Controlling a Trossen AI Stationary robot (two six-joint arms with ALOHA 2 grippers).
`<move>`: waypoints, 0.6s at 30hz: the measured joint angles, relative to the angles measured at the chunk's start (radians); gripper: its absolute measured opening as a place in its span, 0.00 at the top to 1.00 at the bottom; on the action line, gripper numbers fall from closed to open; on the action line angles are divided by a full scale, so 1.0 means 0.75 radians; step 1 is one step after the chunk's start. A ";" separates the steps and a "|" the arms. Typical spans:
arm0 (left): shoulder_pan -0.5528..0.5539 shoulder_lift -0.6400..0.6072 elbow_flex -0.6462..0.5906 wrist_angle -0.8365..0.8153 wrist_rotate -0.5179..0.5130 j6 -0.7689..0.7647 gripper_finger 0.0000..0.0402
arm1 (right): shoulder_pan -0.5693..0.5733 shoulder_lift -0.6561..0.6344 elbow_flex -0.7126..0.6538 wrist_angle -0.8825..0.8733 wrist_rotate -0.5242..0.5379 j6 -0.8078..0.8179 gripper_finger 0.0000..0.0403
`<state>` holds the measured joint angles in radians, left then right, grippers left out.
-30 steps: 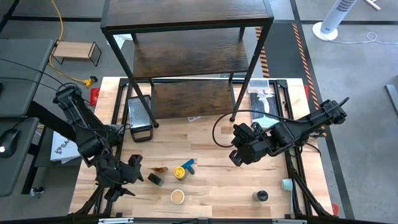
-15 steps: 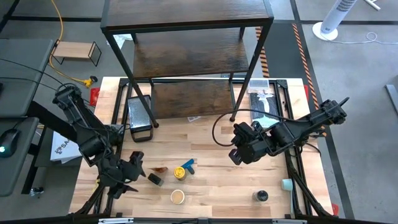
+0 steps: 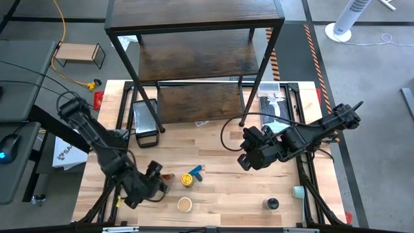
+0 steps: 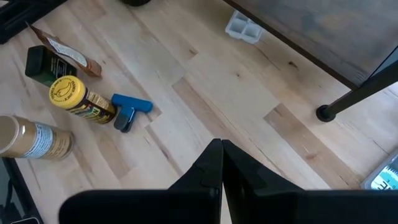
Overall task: Shelf spices
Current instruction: Put the yellow seasoning can on the shelf
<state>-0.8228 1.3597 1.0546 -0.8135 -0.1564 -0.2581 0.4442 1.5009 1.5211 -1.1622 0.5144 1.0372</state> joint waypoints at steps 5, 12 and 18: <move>0.029 0.061 0.000 -0.002 0.092 -0.027 0.28 | 0.000 0.000 0.000 0.000 0.000 0.002 1.00; 0.031 0.068 0.000 -0.006 0.147 -0.164 0.28 | 0.001 0.000 0.000 -0.014 0.000 -0.014 1.00; 0.031 0.067 0.000 -0.049 0.113 -0.188 0.28 | 0.000 0.000 0.000 -0.022 0.013 -0.022 1.00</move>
<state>-0.7998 1.4097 1.0546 -0.8502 -0.0716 -0.3988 0.4444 1.5009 1.5211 -1.1786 0.5238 1.0205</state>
